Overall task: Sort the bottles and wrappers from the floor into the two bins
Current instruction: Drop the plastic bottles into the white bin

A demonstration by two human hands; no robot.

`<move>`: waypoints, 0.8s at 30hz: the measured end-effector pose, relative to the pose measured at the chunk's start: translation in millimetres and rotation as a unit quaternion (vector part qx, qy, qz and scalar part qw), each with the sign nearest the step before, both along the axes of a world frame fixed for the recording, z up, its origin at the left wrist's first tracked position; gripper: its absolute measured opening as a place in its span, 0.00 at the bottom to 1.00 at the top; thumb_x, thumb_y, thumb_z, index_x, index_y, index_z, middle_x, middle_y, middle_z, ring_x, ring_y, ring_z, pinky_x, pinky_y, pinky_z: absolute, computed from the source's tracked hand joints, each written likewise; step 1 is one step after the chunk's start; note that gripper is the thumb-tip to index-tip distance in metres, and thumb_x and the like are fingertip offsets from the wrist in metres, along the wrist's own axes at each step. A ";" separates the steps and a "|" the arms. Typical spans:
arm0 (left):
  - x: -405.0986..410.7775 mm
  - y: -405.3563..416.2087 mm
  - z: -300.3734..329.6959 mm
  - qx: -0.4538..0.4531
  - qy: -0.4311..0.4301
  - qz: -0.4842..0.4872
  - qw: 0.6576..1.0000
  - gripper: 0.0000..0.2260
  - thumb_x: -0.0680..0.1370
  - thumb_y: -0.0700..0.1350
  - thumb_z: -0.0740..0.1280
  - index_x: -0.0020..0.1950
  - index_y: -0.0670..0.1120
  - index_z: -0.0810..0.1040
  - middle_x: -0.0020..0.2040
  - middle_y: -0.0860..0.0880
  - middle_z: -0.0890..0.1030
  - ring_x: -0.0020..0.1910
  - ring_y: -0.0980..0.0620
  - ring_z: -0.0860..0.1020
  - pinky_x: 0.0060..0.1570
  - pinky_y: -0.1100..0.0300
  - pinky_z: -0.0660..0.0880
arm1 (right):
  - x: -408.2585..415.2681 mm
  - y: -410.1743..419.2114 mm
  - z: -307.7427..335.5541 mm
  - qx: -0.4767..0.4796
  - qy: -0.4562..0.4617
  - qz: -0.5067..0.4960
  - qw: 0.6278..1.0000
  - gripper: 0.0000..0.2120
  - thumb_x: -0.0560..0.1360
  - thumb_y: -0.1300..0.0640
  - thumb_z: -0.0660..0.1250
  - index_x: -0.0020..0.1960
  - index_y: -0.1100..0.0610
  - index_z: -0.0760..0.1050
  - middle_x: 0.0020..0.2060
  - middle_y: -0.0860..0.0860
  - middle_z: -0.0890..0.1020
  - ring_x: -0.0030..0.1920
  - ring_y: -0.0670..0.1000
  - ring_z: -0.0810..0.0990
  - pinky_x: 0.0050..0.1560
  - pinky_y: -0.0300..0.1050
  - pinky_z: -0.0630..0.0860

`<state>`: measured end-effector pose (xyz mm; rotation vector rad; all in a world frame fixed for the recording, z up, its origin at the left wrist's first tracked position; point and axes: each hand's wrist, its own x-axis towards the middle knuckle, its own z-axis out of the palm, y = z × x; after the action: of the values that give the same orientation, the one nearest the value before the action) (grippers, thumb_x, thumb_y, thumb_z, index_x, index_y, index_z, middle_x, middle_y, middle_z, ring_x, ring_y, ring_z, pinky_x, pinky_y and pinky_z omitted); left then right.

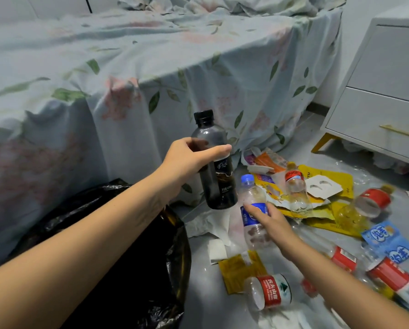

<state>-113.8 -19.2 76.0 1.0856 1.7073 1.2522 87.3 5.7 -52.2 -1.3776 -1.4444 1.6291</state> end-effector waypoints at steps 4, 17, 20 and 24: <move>-15.0 -22.3 29.7 0.037 0.007 0.023 0.999 0.26 0.60 0.57 0.79 0.53 0.46 0.80 0.46 0.50 0.83 0.42 0.56 0.81 0.50 0.57 0.80 | -11.2 -9.8 38.5 0.043 0.045 0.017 0.998 0.28 0.63 0.38 0.69 0.57 0.51 0.75 0.46 0.54 0.84 0.41 0.52 0.84 0.33 0.44 0.80; -107.5 -191.9 115.3 0.085 0.062 0.139 0.985 0.22 0.61 0.52 0.80 0.47 0.41 0.81 0.36 0.49 0.83 0.36 0.59 0.80 0.39 0.65 0.76 | -121.7 -81.7 159.4 0.149 0.131 0.152 0.968 0.41 0.44 0.23 0.71 0.49 0.48 0.79 0.38 0.43 0.85 0.37 0.39 0.82 0.34 0.28 0.75; -130.0 -238.3 116.2 0.061 0.082 0.178 0.979 0.26 0.57 0.60 0.79 0.49 0.47 0.83 0.45 0.49 0.85 0.44 0.56 0.83 0.46 0.64 0.77 | -162.9 -102.3 180.8 0.153 0.134 0.202 0.958 0.39 0.43 0.25 0.72 0.46 0.47 0.79 0.37 0.43 0.85 0.36 0.40 0.82 0.34 0.30 0.76; -157.0 -297.7 102.4 0.033 0.056 0.262 0.963 0.24 0.56 0.60 0.79 0.46 0.50 0.82 0.40 0.56 0.85 0.40 0.61 0.83 0.39 0.70 0.76 | -212.8 -137.3 192.9 0.181 0.107 0.287 0.935 0.30 0.52 0.32 0.75 0.48 0.46 0.76 0.40 0.43 0.85 0.40 0.42 0.83 0.41 0.36 0.77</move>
<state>-270.8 -317.0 178.4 0.7717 2.1407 1.6008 -125.6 -131.7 140.7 -0.5759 -2.0028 1.6586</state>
